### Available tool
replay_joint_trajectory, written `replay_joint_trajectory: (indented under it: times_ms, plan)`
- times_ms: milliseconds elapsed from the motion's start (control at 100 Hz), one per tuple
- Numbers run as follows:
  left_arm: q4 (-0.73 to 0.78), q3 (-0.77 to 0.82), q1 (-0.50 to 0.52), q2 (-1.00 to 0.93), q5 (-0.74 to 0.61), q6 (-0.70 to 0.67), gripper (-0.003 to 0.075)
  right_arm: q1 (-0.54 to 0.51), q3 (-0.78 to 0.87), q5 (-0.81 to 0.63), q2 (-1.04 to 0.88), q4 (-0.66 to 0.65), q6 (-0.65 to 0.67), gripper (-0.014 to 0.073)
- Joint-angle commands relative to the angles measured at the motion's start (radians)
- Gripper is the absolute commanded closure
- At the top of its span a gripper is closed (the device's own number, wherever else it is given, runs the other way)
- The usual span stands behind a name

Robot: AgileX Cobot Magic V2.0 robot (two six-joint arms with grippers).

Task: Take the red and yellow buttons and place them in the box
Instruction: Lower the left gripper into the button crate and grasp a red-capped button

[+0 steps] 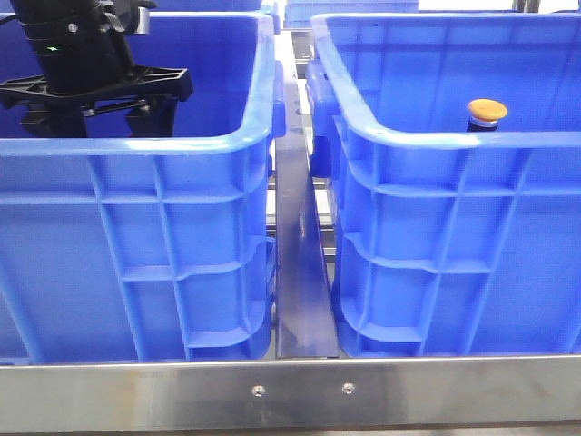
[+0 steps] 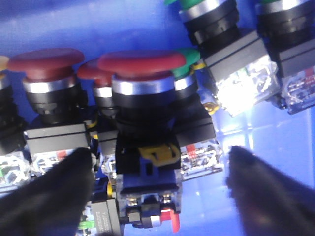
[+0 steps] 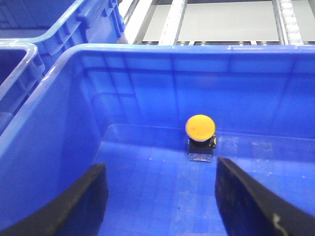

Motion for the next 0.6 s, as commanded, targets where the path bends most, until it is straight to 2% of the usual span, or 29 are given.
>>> replay_joint_trajectory:
  times_ms: [0,130,250,590]
  plan:
    - [-0.001,-0.033,0.002,-0.048,-0.024,0.003,0.0319,-0.005,-0.025,-0.022,-0.017,0.004,-0.004,0.01]
    - [-0.001,-0.033,0.002,-0.048,-0.021,0.003,0.0479,-0.005,-0.025,-0.017,-0.017,0.004,-0.004,0.01]
    - [-0.001,-0.033,0.002,-0.048,-0.021,0.003,0.0578,-0.005,-0.025,-0.016,-0.017,0.004,-0.004,0.01]
    - [-0.001,-0.033,-0.002,-0.085,-0.015,0.003,0.0595,-0.005,-0.025,-0.016,-0.017,0.004,-0.004,0.01]
